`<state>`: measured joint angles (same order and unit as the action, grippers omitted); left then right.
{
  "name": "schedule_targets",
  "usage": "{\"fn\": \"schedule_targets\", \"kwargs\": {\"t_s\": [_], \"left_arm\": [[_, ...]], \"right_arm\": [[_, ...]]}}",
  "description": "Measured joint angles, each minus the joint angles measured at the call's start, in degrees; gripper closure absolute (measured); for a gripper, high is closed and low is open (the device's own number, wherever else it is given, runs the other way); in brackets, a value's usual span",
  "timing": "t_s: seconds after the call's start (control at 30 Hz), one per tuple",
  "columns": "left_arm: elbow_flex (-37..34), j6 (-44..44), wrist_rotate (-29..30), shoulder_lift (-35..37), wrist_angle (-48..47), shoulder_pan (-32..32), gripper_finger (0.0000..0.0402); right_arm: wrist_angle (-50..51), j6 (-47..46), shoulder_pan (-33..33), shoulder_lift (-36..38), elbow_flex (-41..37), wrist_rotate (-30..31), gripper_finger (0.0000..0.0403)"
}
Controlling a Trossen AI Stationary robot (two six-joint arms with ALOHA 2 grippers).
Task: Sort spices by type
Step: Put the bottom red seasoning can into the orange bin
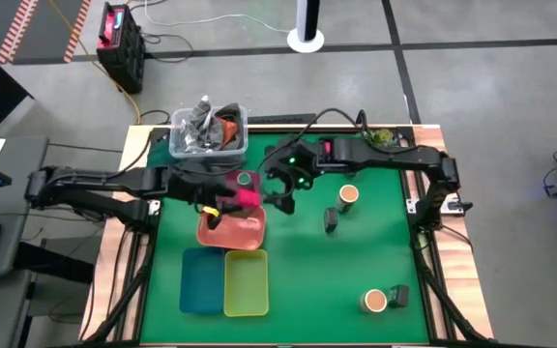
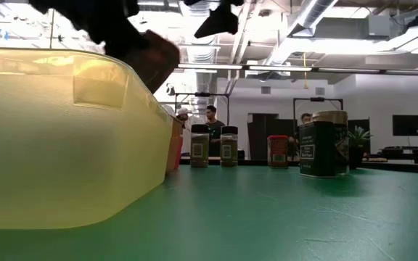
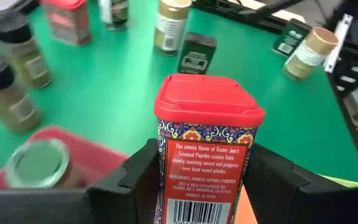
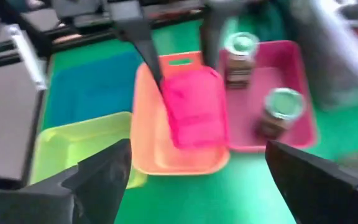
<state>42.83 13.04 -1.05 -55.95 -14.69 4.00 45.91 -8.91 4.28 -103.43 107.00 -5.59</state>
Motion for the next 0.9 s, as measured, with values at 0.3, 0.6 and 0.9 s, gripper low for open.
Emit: {"fn": "schedule_targets", "kwargs": {"t_s": [0.3, 0.6, 0.9], "left_arm": [[-17.15, 8.67, 17.2, 10.89, 8.67, -8.24, 0.0217], [-19.76, 15.33, 35.51, 11.08, 6.41, -18.91, 0.0217], [-19.76, 28.44, 44.56, 4.8, 3.43, -28.92, 0.0216]], "right_arm": [[-1.74, 1.86, 0.78, 2.94, 0.02, 5.73, 0.0026], [0.05, -1.4, 0.84, 2.83, -0.79, 14.21, 0.0026], [1.66, -3.23, 2.32, 2.83, -0.79, 16.24, 0.0027]]}}
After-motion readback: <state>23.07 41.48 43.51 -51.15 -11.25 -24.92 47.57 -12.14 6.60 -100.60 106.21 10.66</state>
